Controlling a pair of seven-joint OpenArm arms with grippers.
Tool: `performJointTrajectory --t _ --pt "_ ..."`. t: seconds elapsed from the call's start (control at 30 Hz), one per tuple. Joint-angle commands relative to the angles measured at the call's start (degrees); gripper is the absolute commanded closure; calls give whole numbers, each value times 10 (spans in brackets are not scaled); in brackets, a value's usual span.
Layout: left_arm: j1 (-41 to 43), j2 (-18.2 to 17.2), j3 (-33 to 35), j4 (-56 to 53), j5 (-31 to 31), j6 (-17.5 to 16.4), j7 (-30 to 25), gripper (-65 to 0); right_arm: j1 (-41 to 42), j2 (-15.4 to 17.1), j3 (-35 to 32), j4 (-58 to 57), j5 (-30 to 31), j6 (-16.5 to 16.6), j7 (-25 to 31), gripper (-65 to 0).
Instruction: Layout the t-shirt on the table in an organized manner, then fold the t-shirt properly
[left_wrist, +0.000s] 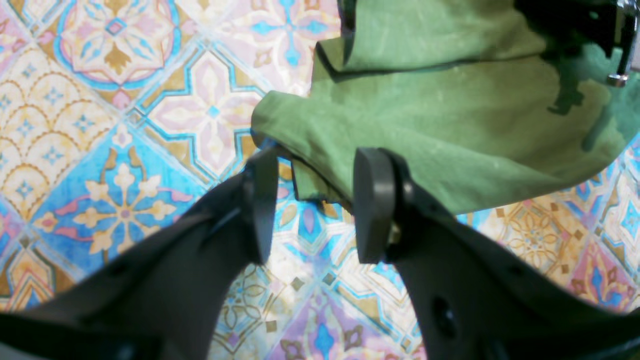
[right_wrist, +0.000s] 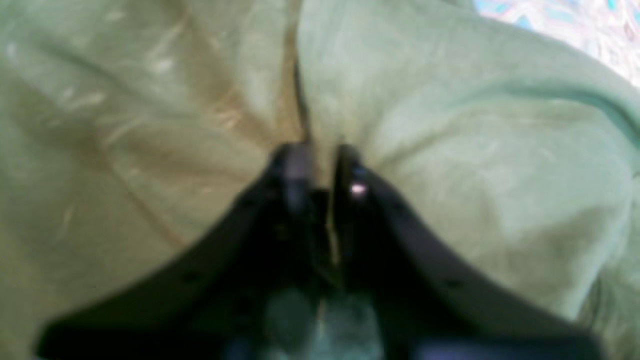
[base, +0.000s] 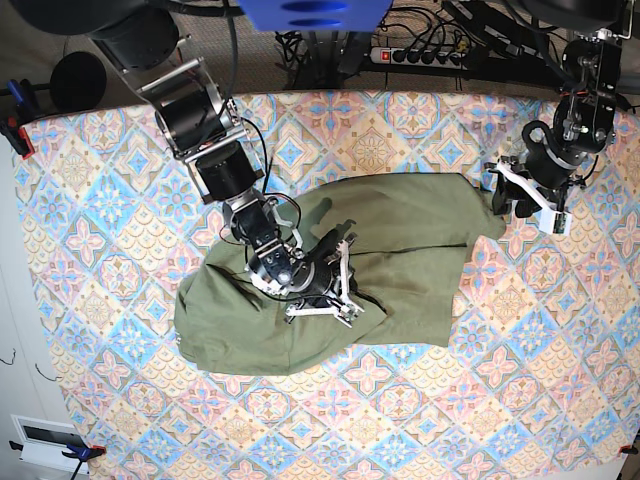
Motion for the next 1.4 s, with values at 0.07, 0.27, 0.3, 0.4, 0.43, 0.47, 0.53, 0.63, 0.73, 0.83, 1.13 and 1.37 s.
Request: performJointTrajectory --t 0.07,0.27,0.3,0.4,0.43,0.47,0.53,0.63,0.73,0.83,1.13,1.37 --pt "-3 -10 -7 9 -1 0 -11 -232 13 5 5 63 4 -3 3 -2" --pt "-20 -10 -8 9 0 0 -12 -232 -35 57 7 245 4 -3 -52 -6" --pt "-22 -10 -9 9 1 0 -12 -232 -44 71 7 283 4 -3 -70 -6" --pt "-49 -10 -9 9 1 0 -11 -232 -80 107 16 381 5 -3 -113 -5" --pt "-56 -10 -9 9 2 0 -11 -232 -93 115 31 404 6 -1 -121 -5" --pt "-62 -10 -9 9 2 0 -11 -232 -105 121 45 425 7 -1 -127 -5" --pt "-83 -10 -8 8 2 1 -11 -232 -145 135 74 465 7 -1 -130 -5" --pt "-115 2 -8 6 2 2 -11 -232 -209 156 103 523 7 -1 -131 -5" --pt "-158 11 -4 4 4 2 -11 -232 -260 166 122 572 8 -1 -131 -4" --pt "-208 35 4 -34 0 2 -10 -237 -312 170 133 623 8 -1 -132 -4" --pt "-380 104 152 -196 4 1 1 -237 -428 170 133 663 7 -1 -128 -4" --pt "-484 194 208 -329 3 0 -20 -238 -445 170 133 663 7 -1 -120 -3"
